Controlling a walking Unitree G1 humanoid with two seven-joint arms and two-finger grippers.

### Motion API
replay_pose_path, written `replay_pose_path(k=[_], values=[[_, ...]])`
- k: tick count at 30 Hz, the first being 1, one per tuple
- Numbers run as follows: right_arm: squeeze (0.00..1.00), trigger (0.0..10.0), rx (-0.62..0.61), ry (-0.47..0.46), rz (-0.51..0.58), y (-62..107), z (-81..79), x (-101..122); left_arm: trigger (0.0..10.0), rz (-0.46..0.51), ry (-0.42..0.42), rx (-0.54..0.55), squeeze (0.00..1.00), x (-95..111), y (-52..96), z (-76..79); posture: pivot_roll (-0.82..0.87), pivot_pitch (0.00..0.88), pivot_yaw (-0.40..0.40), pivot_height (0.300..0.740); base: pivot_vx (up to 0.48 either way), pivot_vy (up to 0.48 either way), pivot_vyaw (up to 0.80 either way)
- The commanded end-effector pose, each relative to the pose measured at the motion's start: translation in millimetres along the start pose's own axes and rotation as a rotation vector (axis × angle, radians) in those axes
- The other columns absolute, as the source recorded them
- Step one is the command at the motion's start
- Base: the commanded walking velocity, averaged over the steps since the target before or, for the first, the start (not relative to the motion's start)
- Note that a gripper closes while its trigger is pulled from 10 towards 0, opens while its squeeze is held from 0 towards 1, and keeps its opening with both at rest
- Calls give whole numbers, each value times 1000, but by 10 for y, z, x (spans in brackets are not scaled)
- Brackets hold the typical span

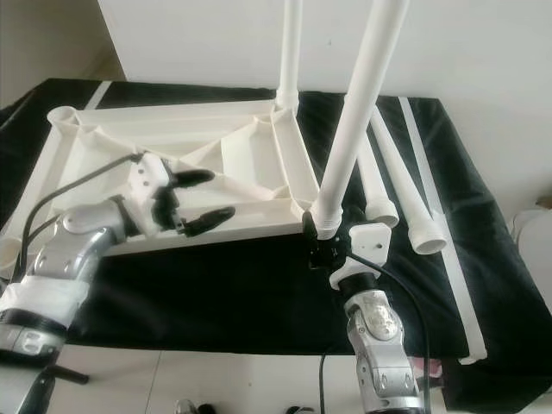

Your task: Building children table

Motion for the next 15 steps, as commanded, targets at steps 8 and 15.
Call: replay_pose_path(k=[8, 15], values=[[0, 10000, 9, 12, -25, -18, 25, -56, 10000, -236, -13, -51, 0, -515, 44, 170, -92, 138, 16, 740, 0, 0, 0], [0, 10000, 6, 18, -28, -19, 20, -60, 10000, -333, 33, 235, 0, -631, 63, -182, -100, 134, 23, 740, 0, 0, 0]])
Point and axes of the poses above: a point about 5 cm out from each wrist's last joint towards the gripper, its own y axis pointing back from the gripper into the wrist, its own x axis along the axis of the wrist's last joint, z = x × y, the point moved 1 cm from there along -y, pointing out of the wrist towards the gripper, and after that the axes turned 7 degrees about y, right-handed, at the moved point
